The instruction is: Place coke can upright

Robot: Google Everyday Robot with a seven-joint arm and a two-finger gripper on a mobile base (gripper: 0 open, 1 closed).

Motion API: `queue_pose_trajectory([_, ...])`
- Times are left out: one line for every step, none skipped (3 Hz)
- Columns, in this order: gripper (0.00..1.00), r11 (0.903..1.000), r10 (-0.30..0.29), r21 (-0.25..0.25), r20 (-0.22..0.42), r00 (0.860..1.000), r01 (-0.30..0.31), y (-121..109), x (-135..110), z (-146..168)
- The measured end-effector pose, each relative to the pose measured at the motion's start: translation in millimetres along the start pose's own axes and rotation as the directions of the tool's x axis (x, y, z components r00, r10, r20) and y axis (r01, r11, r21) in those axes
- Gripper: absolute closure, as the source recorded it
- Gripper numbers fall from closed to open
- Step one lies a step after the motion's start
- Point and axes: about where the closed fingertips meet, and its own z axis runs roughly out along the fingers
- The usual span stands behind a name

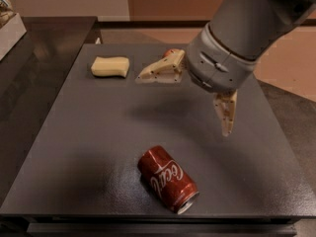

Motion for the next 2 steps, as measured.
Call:
queue_pose_trajectory([0.0, 0.9975, -0.07, 0.002, 0.016, 0.997, 0.07, 0.1, -3.8, 3.2])
queue_pose_trajectory([0.0, 0.998, -0.063, -0.002, 0.006, 0.998, 0.063, -0.9, -3.8, 2.2])
